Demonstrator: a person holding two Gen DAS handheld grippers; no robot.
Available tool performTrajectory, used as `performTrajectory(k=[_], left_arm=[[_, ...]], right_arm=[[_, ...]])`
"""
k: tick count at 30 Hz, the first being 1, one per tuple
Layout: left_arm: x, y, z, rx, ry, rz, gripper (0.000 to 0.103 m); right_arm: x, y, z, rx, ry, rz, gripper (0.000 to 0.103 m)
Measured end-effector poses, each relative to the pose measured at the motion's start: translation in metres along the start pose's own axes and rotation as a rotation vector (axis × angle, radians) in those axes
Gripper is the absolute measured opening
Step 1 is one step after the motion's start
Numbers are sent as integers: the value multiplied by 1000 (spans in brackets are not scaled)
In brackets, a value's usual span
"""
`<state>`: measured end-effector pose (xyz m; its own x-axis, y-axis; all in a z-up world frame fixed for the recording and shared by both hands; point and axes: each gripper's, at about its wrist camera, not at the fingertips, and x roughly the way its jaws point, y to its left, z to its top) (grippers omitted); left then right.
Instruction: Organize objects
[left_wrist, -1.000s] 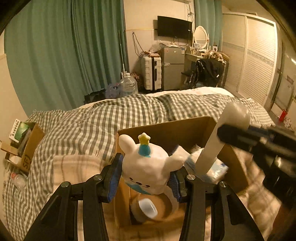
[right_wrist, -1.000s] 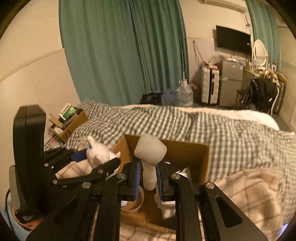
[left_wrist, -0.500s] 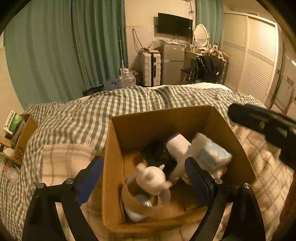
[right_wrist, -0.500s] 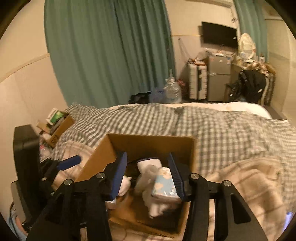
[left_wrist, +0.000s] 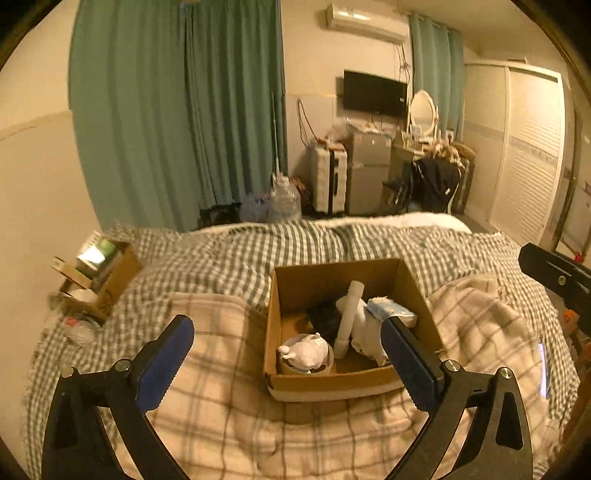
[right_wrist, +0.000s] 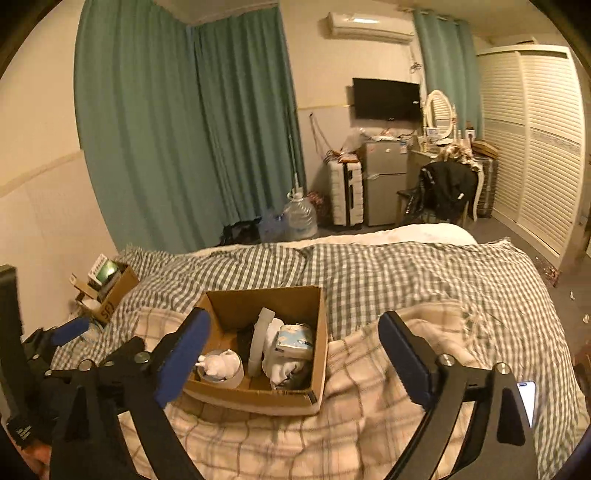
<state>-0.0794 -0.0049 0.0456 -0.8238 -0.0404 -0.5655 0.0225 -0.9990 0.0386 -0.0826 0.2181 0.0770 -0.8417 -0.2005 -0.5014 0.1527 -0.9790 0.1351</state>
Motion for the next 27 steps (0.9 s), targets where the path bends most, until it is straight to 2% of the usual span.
performTrajectory(k=[6,9,14,19,27], left_arm=[[-44,-11,-9,13,-49,6,103],[-53,-17,-19,32,-69,10,103],[-43,-22,-34,18,-41,12,103],[-25,-24,-36,34,-53,28,103],[18,-20,-41,35,-18,61,103]], right_arm=[[-39,-5,-9,-5,-28,-74,103],[-50,-9,-15,0,-43,-115,103],[-51,-14,-32,-17,-55,-160,103],[-36,-11,-40,-96,-80,-266,103],[9,-20,-62,-49,-3,-189,103]])
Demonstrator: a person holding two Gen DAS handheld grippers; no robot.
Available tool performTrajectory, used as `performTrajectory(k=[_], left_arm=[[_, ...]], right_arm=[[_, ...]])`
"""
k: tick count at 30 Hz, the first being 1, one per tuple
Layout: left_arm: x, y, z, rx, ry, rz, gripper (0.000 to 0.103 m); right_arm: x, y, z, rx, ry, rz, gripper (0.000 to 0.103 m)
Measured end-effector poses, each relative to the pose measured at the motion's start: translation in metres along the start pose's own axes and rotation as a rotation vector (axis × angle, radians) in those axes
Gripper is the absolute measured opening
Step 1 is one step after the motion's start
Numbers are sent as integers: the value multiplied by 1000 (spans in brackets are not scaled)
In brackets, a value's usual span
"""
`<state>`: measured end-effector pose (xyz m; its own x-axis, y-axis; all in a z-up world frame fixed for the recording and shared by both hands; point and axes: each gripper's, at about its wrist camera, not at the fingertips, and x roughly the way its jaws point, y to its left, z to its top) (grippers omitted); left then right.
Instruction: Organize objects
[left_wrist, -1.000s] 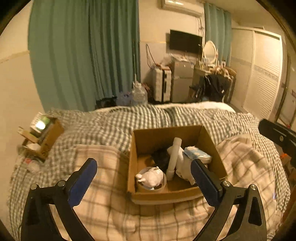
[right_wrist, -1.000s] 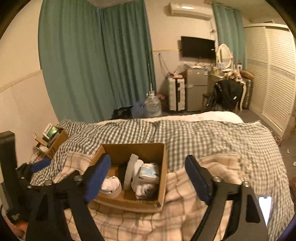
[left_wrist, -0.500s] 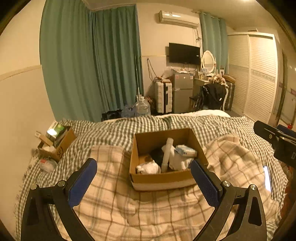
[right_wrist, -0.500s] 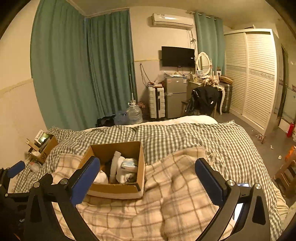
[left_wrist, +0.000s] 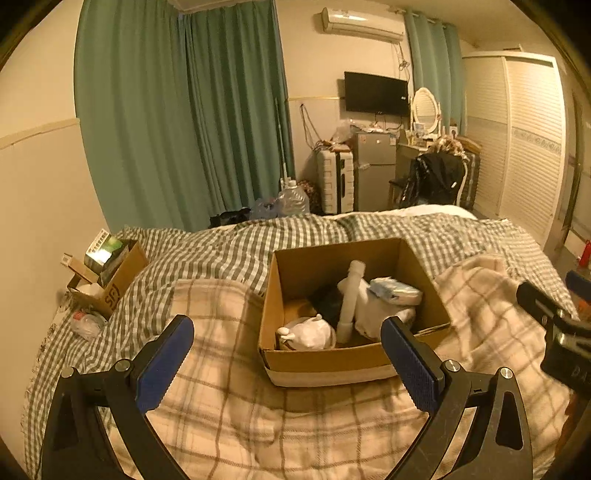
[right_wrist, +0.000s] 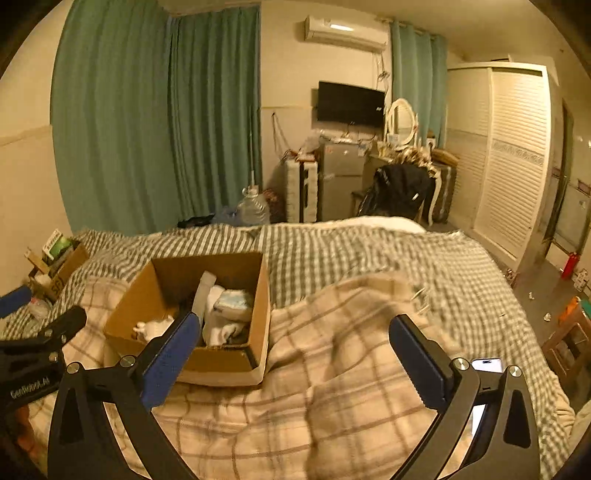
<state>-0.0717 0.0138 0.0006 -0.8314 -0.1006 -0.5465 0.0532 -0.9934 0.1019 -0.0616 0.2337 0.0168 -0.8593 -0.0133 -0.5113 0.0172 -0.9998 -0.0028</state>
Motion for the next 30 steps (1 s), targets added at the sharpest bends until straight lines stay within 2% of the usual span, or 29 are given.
performTrajectory(k=[4,10,22,30], left_arm=[[21,0,-8,-1,23,10,103],[32,4,-22,-28,63,10,103],[22,10,-30,-82,71,-14,103],[18,11,-47,-66,81,9,103]], right_arm=[[22,6,-12,-18,20,-3,103],[33,9,-27,-26,69,3,103],[21,20,-36,-78,82,16,103],[20,22,-38,-88,78,36,103]])
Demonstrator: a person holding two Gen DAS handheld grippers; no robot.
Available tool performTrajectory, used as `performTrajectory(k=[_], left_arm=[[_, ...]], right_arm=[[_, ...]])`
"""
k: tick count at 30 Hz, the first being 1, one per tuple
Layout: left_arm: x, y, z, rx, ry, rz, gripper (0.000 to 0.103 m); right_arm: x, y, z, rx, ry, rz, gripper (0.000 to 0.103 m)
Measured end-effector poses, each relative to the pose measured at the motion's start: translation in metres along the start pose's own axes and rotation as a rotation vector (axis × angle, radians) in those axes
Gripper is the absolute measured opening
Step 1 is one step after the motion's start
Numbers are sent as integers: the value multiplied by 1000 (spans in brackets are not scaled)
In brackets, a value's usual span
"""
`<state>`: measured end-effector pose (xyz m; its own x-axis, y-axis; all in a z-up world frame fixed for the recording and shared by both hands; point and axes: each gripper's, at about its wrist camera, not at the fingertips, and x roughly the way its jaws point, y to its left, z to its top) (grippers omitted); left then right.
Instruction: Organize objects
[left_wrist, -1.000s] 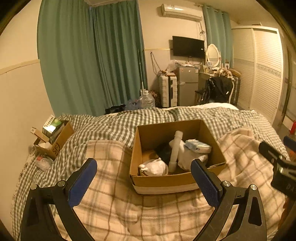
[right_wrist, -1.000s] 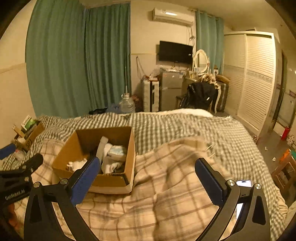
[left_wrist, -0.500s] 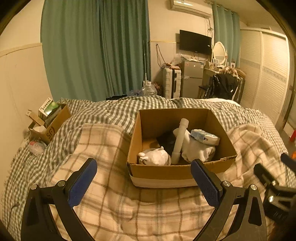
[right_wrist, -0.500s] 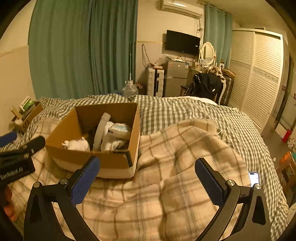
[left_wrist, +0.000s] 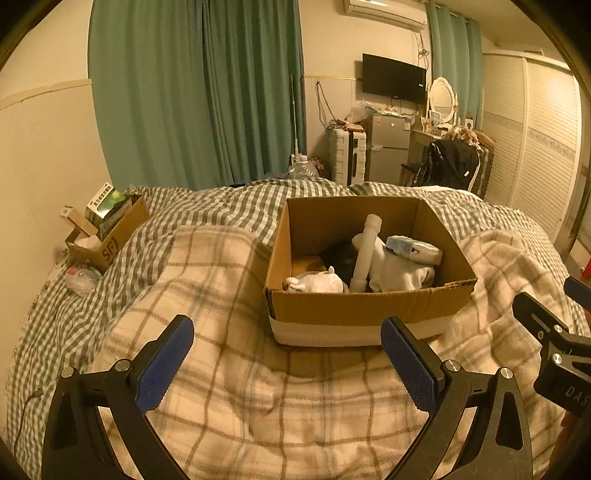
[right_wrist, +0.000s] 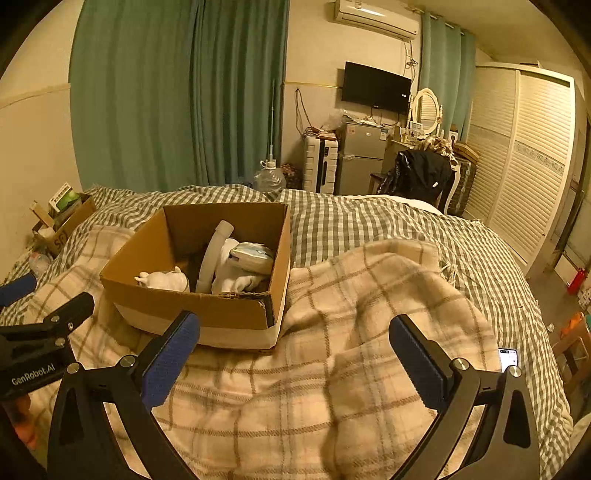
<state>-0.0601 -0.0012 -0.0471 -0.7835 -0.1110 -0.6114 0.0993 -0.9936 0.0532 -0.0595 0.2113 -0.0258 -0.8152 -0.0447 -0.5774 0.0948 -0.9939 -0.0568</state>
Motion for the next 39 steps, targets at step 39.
performTrajectory(k=[39], left_arm=[[-8,-7,-2,67,-47,34,103]], right_arm=[[10,4,-2,-10,6,19,103]])
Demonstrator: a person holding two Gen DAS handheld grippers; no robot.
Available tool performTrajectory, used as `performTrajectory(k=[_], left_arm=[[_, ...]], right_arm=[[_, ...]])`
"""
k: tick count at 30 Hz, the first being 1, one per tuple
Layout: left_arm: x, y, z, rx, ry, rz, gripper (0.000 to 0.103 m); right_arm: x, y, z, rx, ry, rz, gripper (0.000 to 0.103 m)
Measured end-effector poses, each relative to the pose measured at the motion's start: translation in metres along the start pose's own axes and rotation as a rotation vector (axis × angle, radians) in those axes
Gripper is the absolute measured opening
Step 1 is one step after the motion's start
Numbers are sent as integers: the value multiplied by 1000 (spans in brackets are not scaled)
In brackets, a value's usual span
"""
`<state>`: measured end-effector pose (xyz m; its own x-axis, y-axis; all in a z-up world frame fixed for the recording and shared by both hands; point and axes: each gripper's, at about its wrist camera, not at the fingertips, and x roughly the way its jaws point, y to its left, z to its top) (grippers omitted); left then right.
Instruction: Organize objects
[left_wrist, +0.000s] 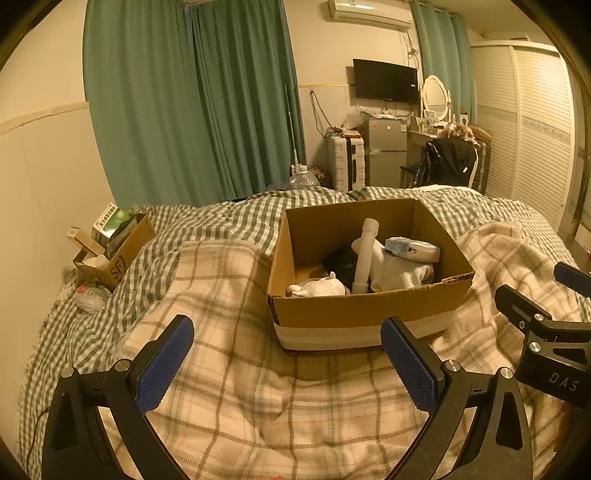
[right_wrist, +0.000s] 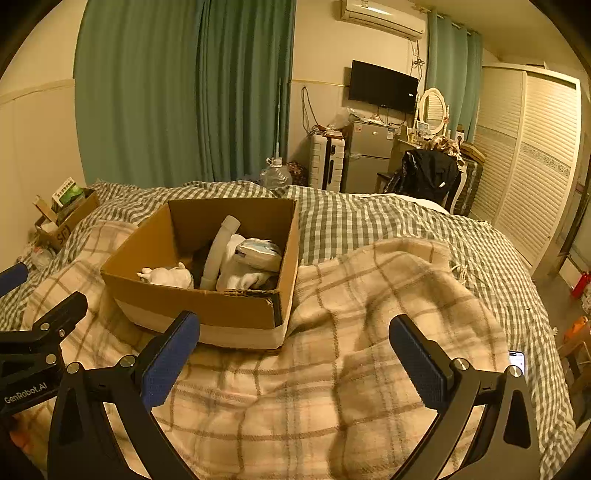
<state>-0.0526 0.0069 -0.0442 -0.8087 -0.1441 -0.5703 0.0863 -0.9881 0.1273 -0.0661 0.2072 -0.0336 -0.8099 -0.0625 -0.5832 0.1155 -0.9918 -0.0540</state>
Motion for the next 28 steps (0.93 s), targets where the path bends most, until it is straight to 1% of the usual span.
performTrajectory(k=[8,16,21,28], left_arm=[[-5,0,-3,-2,1,11,103],[-11,3,-1,-17,-11,5,103],[-12,-1,0,5,-11,13,103],[-12,-5,0,3,-10,10,103]], right_arm=[[-4,-2,-1,5,-2,-4,103],[-10,-6,1,11,-14,-9,103],[-11,-8,2,24,-16,-2,103],[-9,-6,1,17,-10,-2,103]])
